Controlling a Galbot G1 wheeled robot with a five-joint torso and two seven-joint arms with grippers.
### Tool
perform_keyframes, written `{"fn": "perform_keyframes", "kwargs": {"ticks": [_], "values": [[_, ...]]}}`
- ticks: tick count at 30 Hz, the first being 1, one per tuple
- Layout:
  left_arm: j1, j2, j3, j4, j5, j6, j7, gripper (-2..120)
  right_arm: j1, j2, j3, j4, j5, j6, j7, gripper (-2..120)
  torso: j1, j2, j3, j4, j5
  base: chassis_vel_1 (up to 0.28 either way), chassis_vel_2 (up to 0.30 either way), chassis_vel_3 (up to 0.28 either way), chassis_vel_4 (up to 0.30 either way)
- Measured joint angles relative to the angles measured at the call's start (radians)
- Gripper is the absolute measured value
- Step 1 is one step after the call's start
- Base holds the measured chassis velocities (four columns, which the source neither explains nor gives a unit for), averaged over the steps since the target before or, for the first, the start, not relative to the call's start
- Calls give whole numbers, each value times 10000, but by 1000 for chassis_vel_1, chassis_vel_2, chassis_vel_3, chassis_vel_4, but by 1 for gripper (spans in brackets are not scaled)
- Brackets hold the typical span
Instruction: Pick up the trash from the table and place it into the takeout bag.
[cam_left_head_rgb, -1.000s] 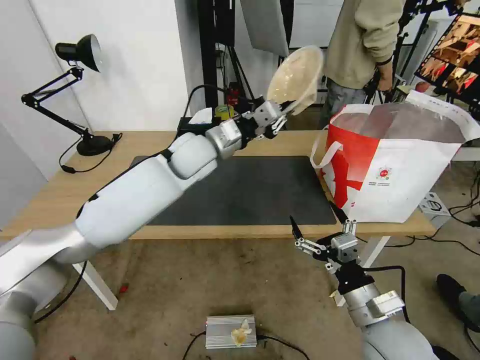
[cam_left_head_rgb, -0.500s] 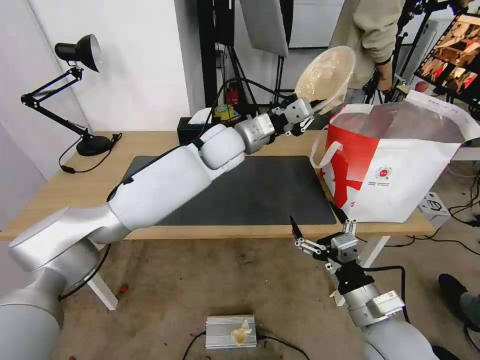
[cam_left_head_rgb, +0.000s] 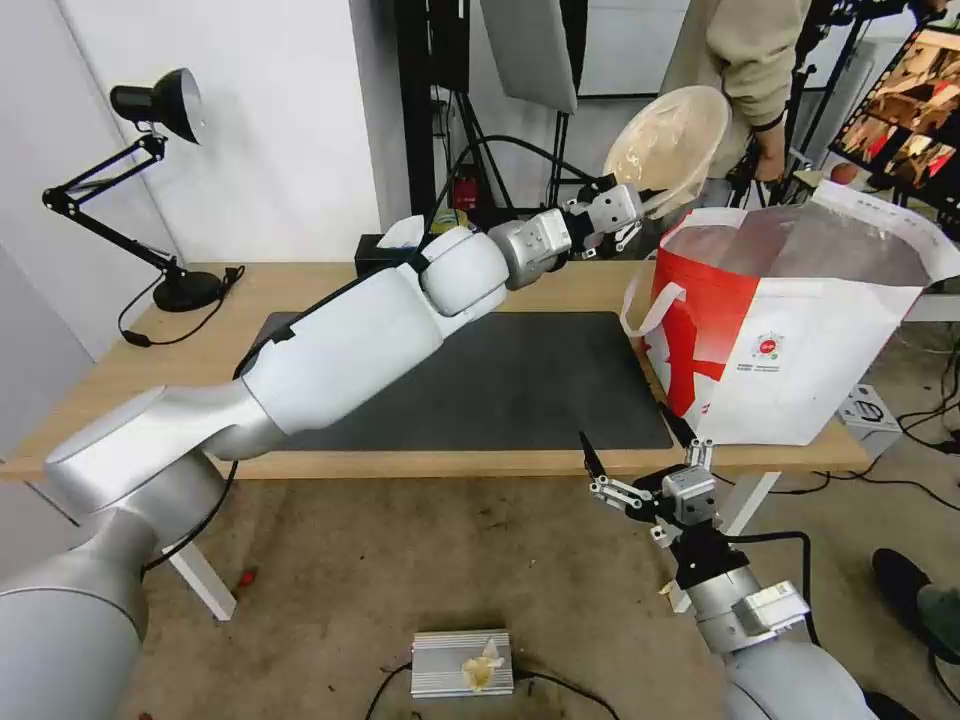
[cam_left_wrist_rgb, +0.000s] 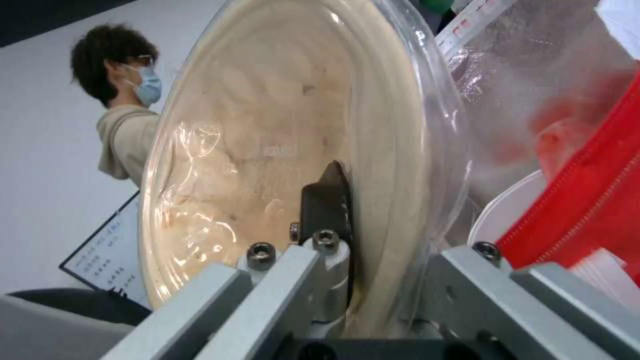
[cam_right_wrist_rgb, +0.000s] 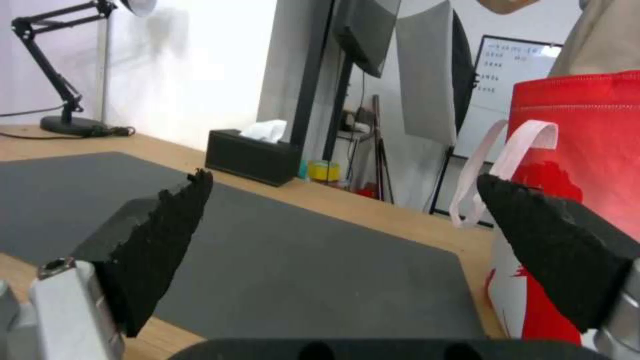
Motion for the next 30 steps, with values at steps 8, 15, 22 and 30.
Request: {"fn": "perform_keyframes", "kwargs": {"ticks": [8, 15, 22, 30], "values": [[-398, -286, 314, 537, 20, -86, 235, 1, 0, 0, 0, 0, 0, 0, 0, 100, -1, 0, -1, 0, 0, 0, 0, 0, 0], [-643, -556, 573, 848, -13, -127, 301, 1, 0, 0, 0, 0, 0, 0, 0, 100, -1, 0, 0, -1, 0, 0, 0, 0, 0], [-865, -813, 755, 1182, -24, -177, 510, 1, 0, 0, 0, 0, 0, 0, 0, 100, -1, 0, -1, -1, 0, 0, 0, 0, 0], [-966, -1078, 842, 1489, 40, -309, 610, 1, 0, -1, 0, 0, 0, 0, 0, 100, -1, 0, -1, -2, 1, 0, 0, 0, 0]]}}
